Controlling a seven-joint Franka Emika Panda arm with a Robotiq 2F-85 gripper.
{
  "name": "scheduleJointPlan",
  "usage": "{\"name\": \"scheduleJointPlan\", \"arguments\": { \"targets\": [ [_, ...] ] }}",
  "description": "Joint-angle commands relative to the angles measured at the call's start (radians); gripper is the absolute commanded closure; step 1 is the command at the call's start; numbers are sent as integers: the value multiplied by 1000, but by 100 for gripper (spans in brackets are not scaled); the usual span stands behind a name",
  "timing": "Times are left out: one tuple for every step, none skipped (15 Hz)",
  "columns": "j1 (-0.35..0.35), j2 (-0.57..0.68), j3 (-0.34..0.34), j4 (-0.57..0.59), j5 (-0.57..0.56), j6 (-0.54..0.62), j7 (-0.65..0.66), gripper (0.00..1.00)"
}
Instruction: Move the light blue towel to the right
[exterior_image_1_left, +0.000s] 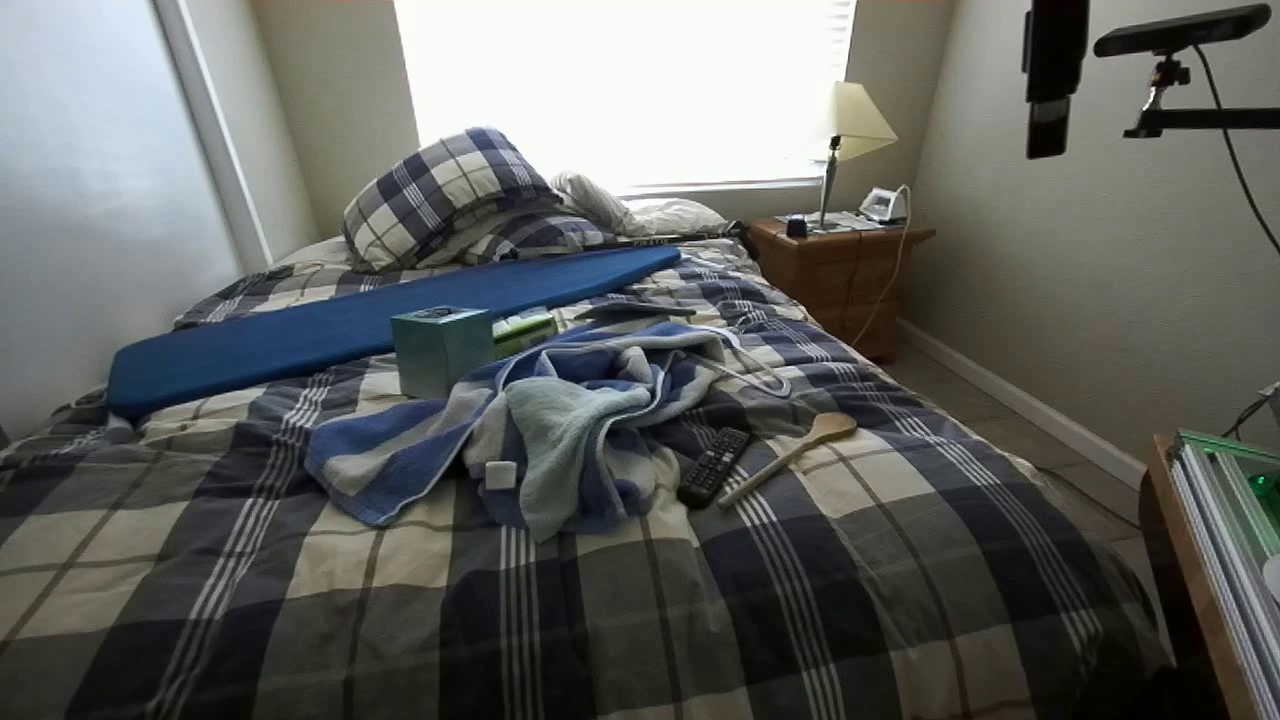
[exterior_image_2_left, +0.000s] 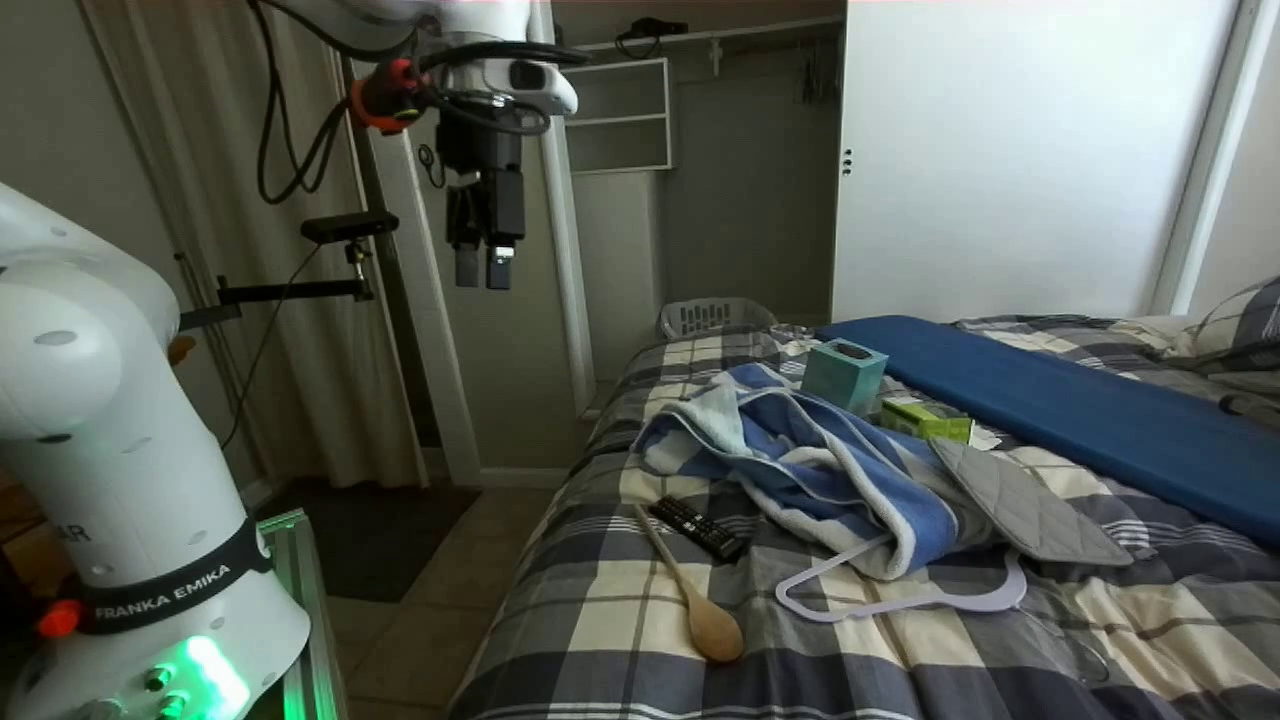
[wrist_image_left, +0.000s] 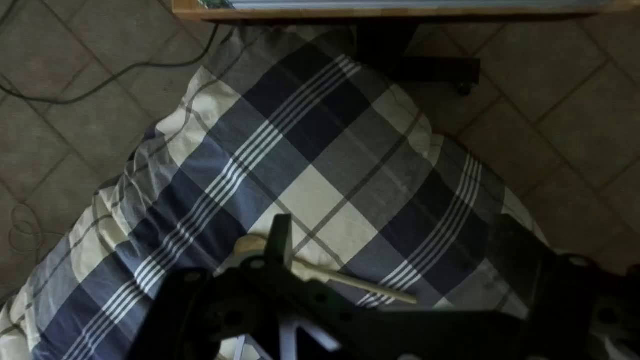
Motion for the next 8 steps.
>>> {"name": "scheduleJointPlan", "arguments": {
  "targets": [
    [15, 148, 8, 33, 39, 176, 67, 0],
    [19, 190, 12, 39, 49, 231, 77, 0],
    [25, 236, 13, 45, 70, 299, 87, 0],
    [35, 289, 13, 59, 97, 362, 88, 0],
    [40, 335, 15, 70, 122, 429, 96, 0],
    [49, 388, 16, 90, 145, 486, 88, 0],
    [56, 437, 19, 110, 164, 538, 83, 0],
    [61, 491, 20, 139, 185, 578, 83, 0]
  ]
}}
